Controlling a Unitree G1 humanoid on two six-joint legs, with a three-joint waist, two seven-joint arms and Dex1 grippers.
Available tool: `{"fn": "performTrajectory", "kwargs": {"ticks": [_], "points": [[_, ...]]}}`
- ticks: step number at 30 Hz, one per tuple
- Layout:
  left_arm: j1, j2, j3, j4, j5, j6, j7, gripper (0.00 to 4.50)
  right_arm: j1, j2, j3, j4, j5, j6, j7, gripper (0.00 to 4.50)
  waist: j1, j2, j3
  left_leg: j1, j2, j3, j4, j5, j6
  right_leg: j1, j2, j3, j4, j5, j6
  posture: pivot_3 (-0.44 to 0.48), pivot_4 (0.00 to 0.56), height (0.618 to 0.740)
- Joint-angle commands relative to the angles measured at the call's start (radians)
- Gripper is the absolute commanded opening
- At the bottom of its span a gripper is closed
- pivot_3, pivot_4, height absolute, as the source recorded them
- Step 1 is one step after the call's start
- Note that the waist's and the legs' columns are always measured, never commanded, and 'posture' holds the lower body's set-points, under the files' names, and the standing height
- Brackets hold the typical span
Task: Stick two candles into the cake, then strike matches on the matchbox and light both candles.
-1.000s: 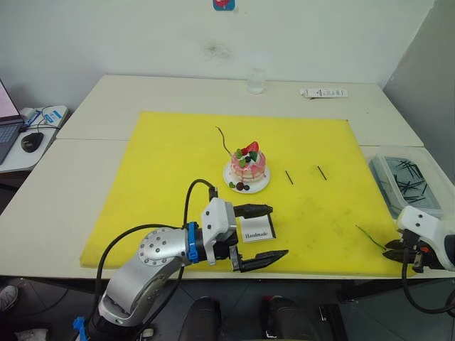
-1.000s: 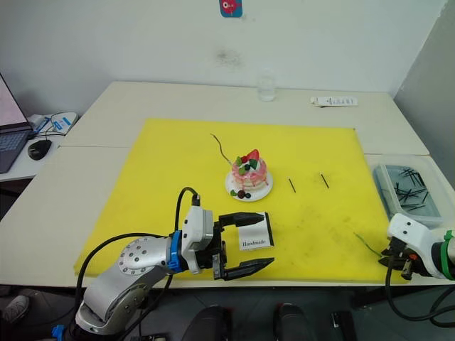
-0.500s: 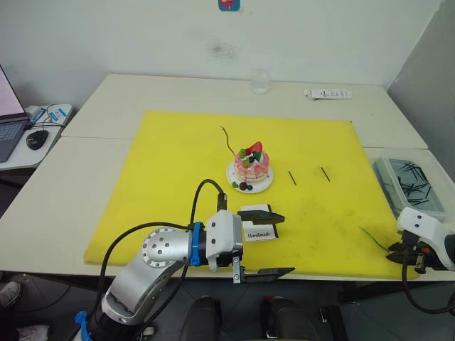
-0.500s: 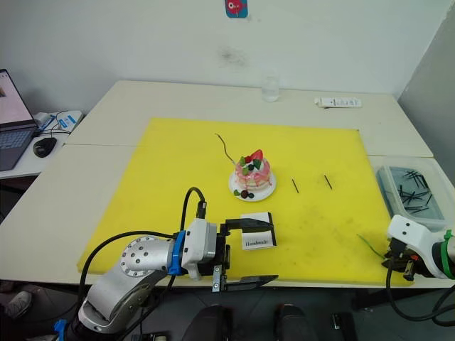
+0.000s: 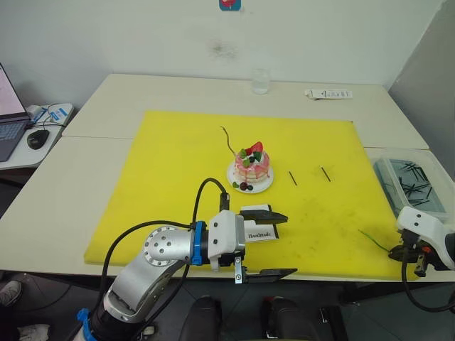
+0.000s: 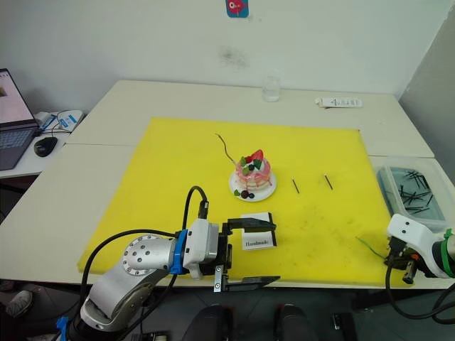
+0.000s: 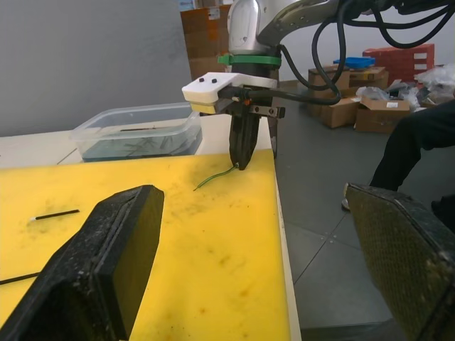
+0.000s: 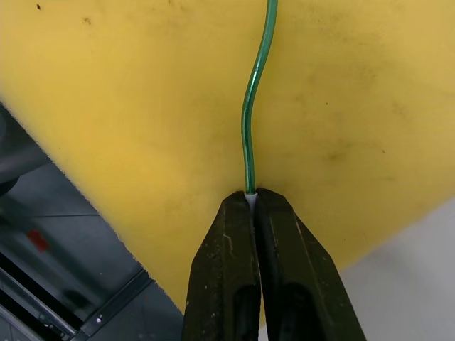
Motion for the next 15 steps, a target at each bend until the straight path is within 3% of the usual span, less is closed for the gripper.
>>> {"fn": "performTrajectory", "kwargs": {"ticks": [1,10,15], "points": [[-0.016,-0.008,-0.001,-0.011,-0.016,-0.007,-0.009,4.5,-0.007,-0.029,-0.058,-0.042,0.086,0.069,0.074,0.02,0.0,0.0,0.0,0.0,0.0,0.0,0.0,0.0,0.0,0.0,0.0,0.0,0.0,0.0,0.0,0.0,0.15,0.74],[-0.042,-0.017,-0.003,-0.01,-0.028,0.014,-0.006,4.5,-0.012,-0.09,-0.113,0.006,0.159,0.108,0.18,0.02,0.001,0.0,0.0,0.0,0.0,0.0,0.0,0.0,0.0,0.0,0.0,0.0,0.0,0.0,0.0,0.0,0.15,0.74],[-0.03,-0.017,0.009,-0.006,-0.029,0.016,0.002,4.5,-0.115,-0.085,-0.125,0.0,0.277,0.205,0.208,0.02,-0.001,0.0,0.0,0.0,0.001,0.0,0.0,0.0,0.0,0.0,0.0,0.0,0.0,0.0,0.0,0.0,0.15,0.74]]}}
